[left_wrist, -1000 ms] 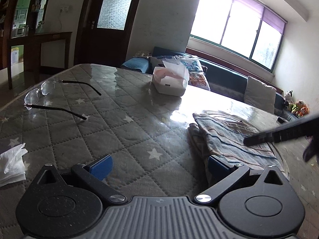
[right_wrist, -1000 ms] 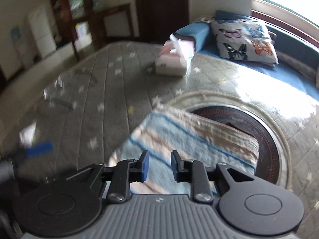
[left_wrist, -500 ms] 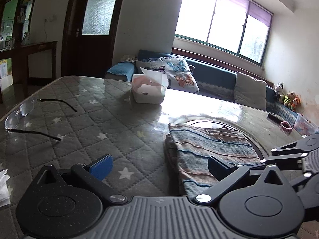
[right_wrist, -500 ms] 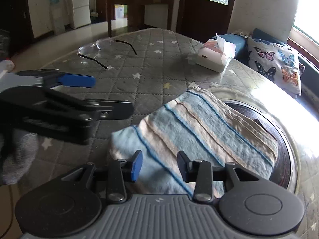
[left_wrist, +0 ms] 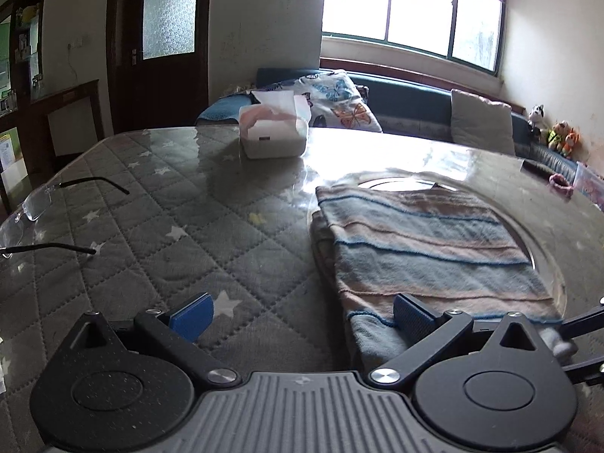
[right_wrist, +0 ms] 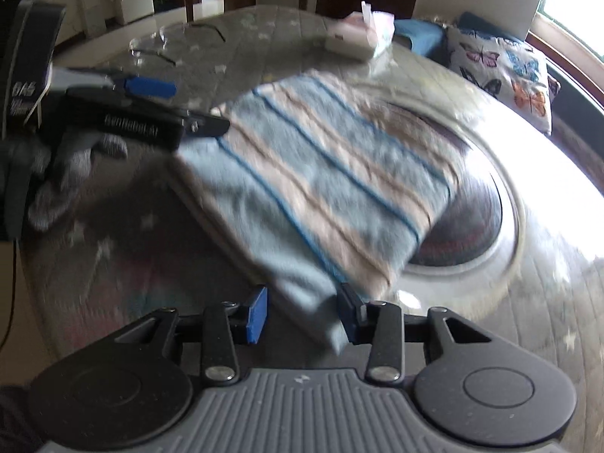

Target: Fold towel

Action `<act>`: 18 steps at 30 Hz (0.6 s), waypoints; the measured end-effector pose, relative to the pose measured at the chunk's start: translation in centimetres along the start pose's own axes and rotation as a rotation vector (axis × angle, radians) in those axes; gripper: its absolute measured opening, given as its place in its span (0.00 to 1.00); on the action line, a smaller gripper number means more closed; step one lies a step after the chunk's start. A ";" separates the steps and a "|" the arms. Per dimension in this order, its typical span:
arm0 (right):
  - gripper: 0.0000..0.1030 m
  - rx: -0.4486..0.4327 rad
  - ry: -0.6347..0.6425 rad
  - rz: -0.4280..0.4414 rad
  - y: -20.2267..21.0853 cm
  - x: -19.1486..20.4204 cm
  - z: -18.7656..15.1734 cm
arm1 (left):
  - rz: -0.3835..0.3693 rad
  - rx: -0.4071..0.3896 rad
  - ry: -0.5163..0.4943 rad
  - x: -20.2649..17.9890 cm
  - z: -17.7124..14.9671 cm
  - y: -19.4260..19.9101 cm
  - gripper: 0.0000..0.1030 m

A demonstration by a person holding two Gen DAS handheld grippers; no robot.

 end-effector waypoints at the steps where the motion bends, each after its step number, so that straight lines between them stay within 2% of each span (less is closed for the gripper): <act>1: 0.39 0.001 0.011 0.000 0.3 0.0 -0.2 | 0.004 0.003 -0.004 0.1 0.0 0.0 1.00; 4: 0.39 -0.013 0.016 0.004 1.2 -0.2 -0.1 | 0.010 -0.008 -0.010 0.0 0.8 0.2 1.00; 9: 0.44 -0.091 -0.007 -0.011 1.3 -1.2 1.4 | -0.001 -0.030 -0.032 -0.8 2.4 -0.1 1.00; 10: 0.45 -0.106 -0.016 -0.015 1.2 -1.4 1.7 | -0.003 -0.028 -0.037 -0.9 2.6 -0.4 1.00; 12: 0.53 -0.129 -0.040 -0.028 0.5 -2.0 2.3 | 0.001 -0.019 -0.049 -1.2 2.9 -1.1 1.00; 18: 0.60 -0.161 -0.130 -0.029 -1.8 -4.0 3.6 | 0.017 0.038 -0.062 -0.9 3.3 -3.9 1.00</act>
Point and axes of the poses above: each gripper's, at about its wrist camera, not at the fingertips, and y roughly against the way its jaws point, x to its left, z to its top, the point moved 1 cm from there along -y, roughly the way its jaws point, and after that the axes turned 11 degrees about -x, right-handed, at the moved point
